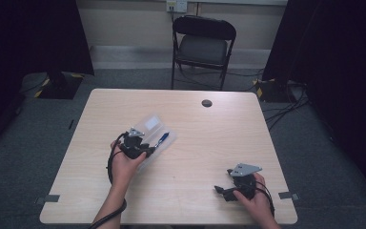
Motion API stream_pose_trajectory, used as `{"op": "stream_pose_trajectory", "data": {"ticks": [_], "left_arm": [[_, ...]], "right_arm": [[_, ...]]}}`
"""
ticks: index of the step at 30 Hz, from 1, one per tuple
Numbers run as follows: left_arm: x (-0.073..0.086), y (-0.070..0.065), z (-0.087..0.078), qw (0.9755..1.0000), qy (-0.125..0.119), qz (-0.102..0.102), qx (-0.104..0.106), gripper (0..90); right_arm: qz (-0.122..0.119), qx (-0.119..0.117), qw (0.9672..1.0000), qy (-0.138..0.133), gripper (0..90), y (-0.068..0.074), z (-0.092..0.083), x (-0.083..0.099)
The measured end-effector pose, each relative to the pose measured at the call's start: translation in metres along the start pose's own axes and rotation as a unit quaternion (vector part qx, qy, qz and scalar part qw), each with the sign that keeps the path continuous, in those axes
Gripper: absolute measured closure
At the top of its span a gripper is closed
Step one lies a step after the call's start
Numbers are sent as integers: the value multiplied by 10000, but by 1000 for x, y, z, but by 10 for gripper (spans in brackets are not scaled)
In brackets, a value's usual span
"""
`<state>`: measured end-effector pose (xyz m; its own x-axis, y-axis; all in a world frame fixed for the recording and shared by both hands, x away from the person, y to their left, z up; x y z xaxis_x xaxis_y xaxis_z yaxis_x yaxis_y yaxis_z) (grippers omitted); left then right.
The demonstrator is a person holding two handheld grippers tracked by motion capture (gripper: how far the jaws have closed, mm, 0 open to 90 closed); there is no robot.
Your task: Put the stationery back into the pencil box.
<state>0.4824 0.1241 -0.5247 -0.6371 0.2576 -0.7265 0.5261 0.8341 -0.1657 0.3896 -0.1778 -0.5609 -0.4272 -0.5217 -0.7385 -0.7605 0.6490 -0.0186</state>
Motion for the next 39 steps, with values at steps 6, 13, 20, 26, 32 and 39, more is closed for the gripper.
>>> {"op": "stream_pose_trajectory", "data": {"ticks": [6,13,20,26,32,39], "left_arm": [[-1,-6,-6,9999,-51,-13,136,529],[-4,-10,-7,9997,-197,123,79,311],[-3,-20,-11,9993,-235,234,166,248],[1,-27,-17,9989,-209,284,314,220],[5,-28,-22,9983,-113,450,348,217],[9,-29,-29,9984,-146,386,389,209]], "right_arm": [[0,0,10000,0,152,0,0,0],[-3,-6,10000,-2,152,0,0,0],[-13,-20,10000,0,152,0,0,0],[-12,-17,10000,0,152,0,0,0],[-13,-14,10000,-1,152,0,0,0],[-13,-17,10000,0,152,0,0,0]]}}
Point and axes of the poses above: each handheld gripper's, and its own axes: z roughly forward along the jaws, x roughly out of its underside, y roughly to its left, the point moved 9 cm from there along z, roughly forward along the jaws, and after that the axes turned 1 degree about -z, right-handed, at the moved point
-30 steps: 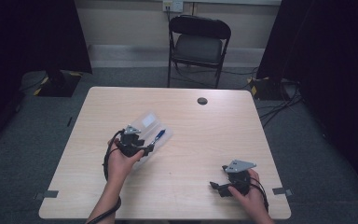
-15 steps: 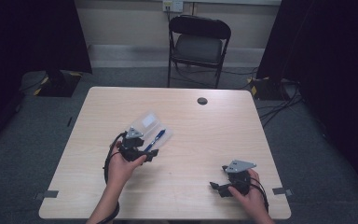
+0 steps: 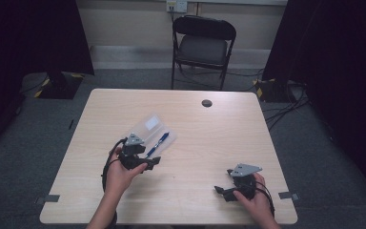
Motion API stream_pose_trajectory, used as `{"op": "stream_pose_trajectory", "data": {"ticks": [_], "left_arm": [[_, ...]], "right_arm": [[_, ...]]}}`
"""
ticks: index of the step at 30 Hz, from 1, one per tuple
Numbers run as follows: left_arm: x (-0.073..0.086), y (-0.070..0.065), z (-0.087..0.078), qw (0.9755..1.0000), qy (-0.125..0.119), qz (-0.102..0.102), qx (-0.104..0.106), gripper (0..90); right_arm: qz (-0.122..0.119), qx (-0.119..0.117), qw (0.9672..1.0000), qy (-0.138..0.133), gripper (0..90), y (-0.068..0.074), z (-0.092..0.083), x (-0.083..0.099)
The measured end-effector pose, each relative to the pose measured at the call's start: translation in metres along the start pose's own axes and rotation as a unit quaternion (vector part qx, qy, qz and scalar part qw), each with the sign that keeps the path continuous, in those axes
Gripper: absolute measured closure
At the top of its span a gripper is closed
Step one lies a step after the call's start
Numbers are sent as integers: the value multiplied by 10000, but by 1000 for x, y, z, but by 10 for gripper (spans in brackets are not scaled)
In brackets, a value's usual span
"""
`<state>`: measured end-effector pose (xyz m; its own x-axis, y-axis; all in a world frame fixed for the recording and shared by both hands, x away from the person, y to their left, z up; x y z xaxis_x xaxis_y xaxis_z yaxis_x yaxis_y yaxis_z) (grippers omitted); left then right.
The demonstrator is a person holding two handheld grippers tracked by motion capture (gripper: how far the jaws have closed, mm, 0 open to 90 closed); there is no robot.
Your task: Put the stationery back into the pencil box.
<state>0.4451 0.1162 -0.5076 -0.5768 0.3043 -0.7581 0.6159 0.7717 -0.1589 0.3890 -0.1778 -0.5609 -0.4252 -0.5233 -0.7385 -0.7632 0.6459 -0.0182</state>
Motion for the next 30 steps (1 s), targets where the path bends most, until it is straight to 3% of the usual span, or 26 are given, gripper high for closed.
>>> {"op": "stream_pose_trajectory", "data": {"ticks": [7,15,30], "left_arm": [[4,-3,-8,9999,-61,22,98,200],[13,-2,-17,9998,28,47,201,171],[31,9,-40,9999,15,43,165,165]], "right_arm": [[-1,-2,10000,0,152,0,0,0],[0,-1,10000,1,152,0,0,0],[-1,2,10000,0,152,0,0,0]]}}
Point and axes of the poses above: each handheld gripper's, and its own axes: z roughly forward along the jaws, x roughly out of its underside, y roughly to its left, the point moved 9 cm from there along z, roughly forward along the jaws, and after that the axes turned 1 degree about -z, right-handed, at the moved point
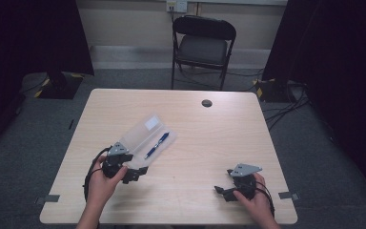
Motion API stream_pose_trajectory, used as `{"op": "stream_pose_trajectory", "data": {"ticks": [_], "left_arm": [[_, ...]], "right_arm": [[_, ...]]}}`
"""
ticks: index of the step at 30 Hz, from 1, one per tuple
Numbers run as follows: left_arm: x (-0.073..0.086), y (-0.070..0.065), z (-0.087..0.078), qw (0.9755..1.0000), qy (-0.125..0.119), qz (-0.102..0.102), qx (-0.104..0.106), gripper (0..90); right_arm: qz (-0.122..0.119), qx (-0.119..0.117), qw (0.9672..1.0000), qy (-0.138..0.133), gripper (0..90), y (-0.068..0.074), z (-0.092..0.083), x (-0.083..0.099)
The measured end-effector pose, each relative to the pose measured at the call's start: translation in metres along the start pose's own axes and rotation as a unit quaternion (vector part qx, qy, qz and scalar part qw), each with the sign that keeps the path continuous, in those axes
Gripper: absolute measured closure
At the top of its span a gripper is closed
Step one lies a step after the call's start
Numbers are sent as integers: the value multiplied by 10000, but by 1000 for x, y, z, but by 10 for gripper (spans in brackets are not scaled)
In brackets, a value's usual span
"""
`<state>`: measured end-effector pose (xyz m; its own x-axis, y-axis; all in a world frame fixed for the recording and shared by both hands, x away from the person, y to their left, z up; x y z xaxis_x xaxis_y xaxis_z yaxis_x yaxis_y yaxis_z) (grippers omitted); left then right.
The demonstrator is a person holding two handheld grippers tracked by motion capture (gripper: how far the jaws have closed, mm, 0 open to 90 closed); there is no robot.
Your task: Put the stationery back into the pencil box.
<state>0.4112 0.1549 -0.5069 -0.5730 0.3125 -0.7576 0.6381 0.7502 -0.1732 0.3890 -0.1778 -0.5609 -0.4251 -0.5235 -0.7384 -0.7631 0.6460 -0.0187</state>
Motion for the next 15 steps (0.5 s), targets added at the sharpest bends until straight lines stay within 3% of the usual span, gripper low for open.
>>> {"op": "stream_pose_trajectory", "data": {"ticks": [15], "left_arm": [[22,12,-20,9997,-82,-189,-137,165]], "right_arm": [[1,-2,10000,0,152,0,0,0]]}}
Point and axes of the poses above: each handheld gripper's, and its own axes: z roughly forward along the jaws, x roughly out of its underside, y roughly to its left, the point moved 9 cm from there along z, roughly forward along the jaws, and after that the axes turned 1 degree about -z, right-handed, at the moved point
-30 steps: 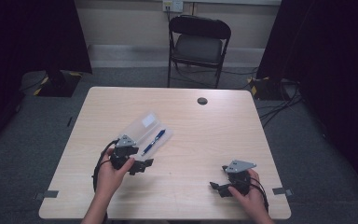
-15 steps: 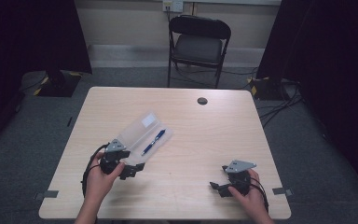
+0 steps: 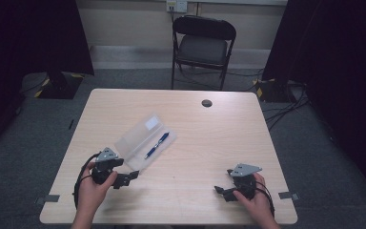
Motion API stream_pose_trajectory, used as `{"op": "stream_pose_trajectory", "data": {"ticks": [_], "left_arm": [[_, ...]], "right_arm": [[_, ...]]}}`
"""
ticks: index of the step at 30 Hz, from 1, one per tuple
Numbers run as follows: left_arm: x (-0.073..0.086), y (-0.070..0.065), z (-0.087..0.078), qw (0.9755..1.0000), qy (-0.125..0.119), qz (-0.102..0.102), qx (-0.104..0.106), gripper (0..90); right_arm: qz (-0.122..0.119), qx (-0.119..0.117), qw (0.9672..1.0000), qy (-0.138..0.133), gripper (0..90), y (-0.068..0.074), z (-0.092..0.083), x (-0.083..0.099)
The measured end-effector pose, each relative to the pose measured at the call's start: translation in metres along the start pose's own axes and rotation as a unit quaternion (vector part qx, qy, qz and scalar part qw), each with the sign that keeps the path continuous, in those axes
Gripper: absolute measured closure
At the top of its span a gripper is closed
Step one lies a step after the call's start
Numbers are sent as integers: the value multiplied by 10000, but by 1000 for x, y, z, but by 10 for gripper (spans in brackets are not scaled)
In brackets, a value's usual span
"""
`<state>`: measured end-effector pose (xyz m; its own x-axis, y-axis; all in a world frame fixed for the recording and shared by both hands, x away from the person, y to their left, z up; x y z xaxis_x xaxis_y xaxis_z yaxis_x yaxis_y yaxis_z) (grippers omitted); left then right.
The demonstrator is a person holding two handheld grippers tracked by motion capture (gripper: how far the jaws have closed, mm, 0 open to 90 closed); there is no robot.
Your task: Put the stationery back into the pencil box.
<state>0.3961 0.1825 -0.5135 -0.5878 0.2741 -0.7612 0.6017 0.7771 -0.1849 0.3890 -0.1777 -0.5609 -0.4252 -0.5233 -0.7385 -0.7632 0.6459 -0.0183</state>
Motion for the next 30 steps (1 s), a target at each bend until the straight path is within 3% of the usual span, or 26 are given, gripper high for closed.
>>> {"op": "stream_pose_trajectory", "data": {"ticks": [20,30], "left_arm": [[31,26,-11,9993,2,-303,-241,165],[44,35,-14,9990,89,-252,-346,166]], "right_arm": [[-1,0,10000,-1,152,0,0,0],[-1,1,10000,1,152,0,0,0]]}}
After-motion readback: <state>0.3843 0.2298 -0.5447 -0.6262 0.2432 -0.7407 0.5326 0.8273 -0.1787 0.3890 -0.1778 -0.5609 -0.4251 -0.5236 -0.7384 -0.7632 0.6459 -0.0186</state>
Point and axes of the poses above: each handheld gripper's, and its own axes: z roughly forward along the jaws, x roughly out of its underside, y roughly to its left, the point moved 9 cm from there along z, roughly forward along the jaws, and after that the axes turned 1 degree about -z, right-handed, at the moved point
